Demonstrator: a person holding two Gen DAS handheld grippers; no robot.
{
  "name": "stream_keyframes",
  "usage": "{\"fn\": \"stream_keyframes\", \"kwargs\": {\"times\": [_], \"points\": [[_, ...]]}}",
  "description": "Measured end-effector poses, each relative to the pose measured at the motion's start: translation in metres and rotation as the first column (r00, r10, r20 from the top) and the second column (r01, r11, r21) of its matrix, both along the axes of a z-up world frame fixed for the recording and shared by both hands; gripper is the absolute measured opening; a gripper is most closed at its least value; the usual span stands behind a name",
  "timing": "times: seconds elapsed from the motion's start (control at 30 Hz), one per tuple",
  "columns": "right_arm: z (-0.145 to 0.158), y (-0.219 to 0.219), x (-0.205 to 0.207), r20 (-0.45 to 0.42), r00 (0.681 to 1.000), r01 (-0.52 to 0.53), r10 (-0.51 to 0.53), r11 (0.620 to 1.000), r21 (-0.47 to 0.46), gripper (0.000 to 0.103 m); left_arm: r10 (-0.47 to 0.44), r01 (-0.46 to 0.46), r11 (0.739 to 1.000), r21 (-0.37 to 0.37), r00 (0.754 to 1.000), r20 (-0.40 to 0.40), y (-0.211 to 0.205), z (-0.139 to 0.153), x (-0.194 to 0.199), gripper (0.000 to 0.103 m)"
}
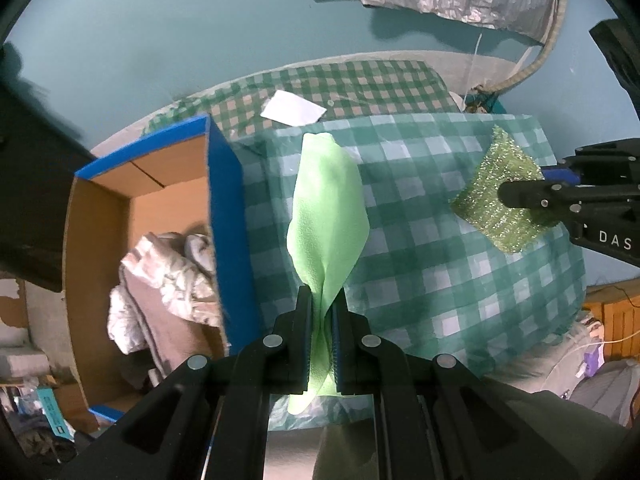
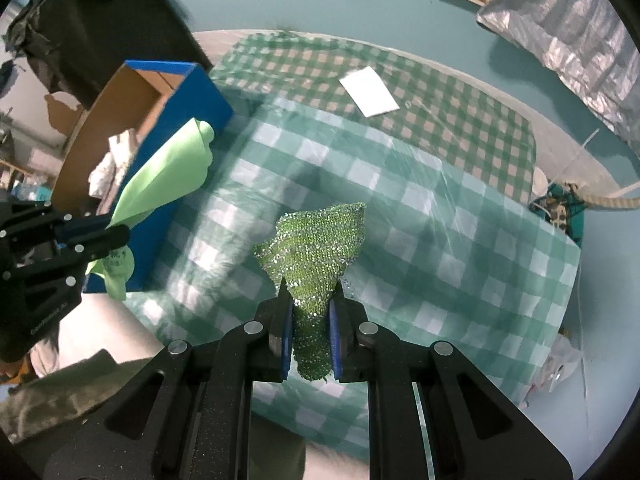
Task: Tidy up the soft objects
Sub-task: 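Lift the scrubber pad and insole and carry both over the box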
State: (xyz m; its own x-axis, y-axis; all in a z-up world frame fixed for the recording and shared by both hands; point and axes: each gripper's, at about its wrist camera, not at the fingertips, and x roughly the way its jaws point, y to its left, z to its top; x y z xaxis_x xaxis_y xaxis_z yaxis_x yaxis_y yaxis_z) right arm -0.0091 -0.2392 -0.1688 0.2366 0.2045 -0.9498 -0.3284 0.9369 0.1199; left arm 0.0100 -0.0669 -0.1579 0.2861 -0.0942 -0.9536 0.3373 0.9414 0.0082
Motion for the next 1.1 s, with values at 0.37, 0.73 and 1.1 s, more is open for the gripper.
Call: {"fn": "stream_keyframes", "kwargs": {"times": [0.37,0.73,1.1], "points": [[0.028,0.036,0.006,0.043,0.997,-0.064,0.064,0.998,0.013,0.013,0.041,-0.041,0.999,0.006,0.999,0.028,0.030,0.017,-0.005,0.009],[0.040,0.082,0.017,0.063,0.986,-0.155,0.154,0.988,0.009,0.013,0.143,-0.143,0.990,0.002,0.989,0.047,0.076,0.026,-0.005,0.009],[0.041,0.135,0.028,0.068,0.967,-0.248,0.247,0.969,0.008,0.013,0.238,-0.238,0.971,0.009,0.970,0.055,0.123,0.028,-0.002,0.009]]}}
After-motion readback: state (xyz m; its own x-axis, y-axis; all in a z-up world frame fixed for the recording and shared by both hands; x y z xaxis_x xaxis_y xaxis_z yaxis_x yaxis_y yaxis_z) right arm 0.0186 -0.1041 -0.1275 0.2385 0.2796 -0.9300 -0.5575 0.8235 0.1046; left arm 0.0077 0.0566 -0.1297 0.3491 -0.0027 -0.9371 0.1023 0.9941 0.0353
